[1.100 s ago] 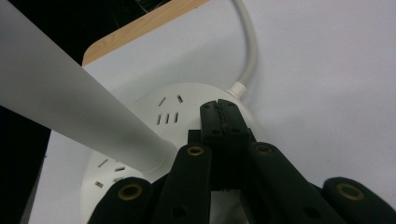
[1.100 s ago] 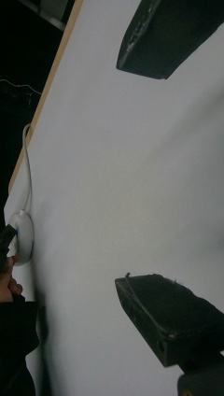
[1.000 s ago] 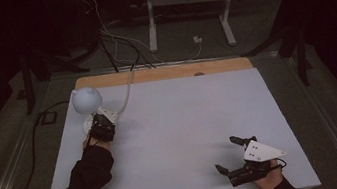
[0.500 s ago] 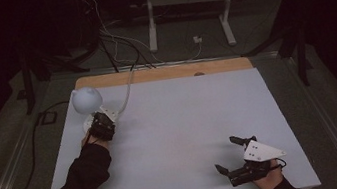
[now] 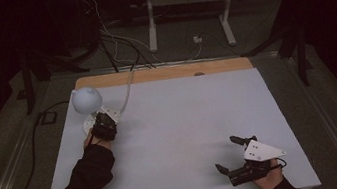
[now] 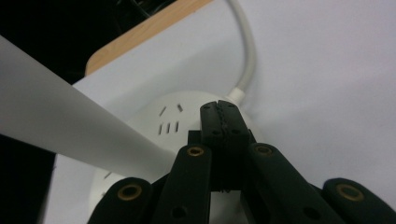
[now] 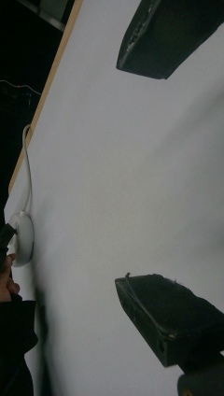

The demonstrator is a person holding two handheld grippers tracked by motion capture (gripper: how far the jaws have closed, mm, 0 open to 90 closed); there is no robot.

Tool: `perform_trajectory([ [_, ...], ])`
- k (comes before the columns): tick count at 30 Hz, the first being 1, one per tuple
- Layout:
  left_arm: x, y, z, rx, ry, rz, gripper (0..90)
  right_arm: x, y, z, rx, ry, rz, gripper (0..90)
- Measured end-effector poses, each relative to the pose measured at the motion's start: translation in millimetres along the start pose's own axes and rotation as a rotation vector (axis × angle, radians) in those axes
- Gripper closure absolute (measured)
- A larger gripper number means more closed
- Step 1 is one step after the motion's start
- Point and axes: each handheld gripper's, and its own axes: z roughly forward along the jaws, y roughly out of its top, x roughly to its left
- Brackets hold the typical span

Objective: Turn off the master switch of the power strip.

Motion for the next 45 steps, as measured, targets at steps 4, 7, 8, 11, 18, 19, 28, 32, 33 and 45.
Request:
perform_trajectory([
  [4,-1.8,9.1,-11.0,-0.052,-0.009,-0.011,90.0,-0.9,-0.1,-1.3,-0.006,-0.001,0.001,0.0],
  [7,-3.3,13.5,-18.4,-0.075,-0.019,-0.009,90.0,-1.2,-0.3,-1.4,-0.007,0.000,0.009,0.0],
  [8,-3.1,14.6,-20.3,-0.081,-0.023,-0.014,90.0,-1.1,-0.2,-1.2,-0.007,-0.001,0.005,0.0],
  [11,-2.2,16.8,-24.7,-0.090,-0.041,-0.025,90.0,-0.2,0.3,-1.3,-0.006,-0.002,-0.001,0.0],
  [18,0.2,19.7,-34.0,-0.101,-0.119,-0.067,90.0,-0.7,0.2,-1.5,-0.006,-0.004,0.003,0.0],
  [19,0.8,21.0,-37.2,-0.103,-0.128,-0.070,90.0,-0.7,0.2,-1.6,-0.006,-0.004,0.003,0.0],
  [28,3.2,27.0,-57.9,-0.131,-0.205,-0.091,64.8,-0.5,0.2,-1.5,-0.004,-0.006,0.000,0.0],
  [32,4.1,27.7,-67.0,-0.134,-0.247,-0.100,44.4,-0.6,0.1,-1.4,-0.004,-0.007,0.001,0.0],
  [33,4.1,27.5,-69.5,-0.138,-0.254,-0.102,39.4,-0.7,0.0,-1.3,-0.003,-0.007,0.000,0.0],
  [45,6.2,20.2,-95.0,-0.167,-0.410,-0.092,0.7,0.0,0.5,-1.1,-0.001,-0.007,0.001,0.0],
])
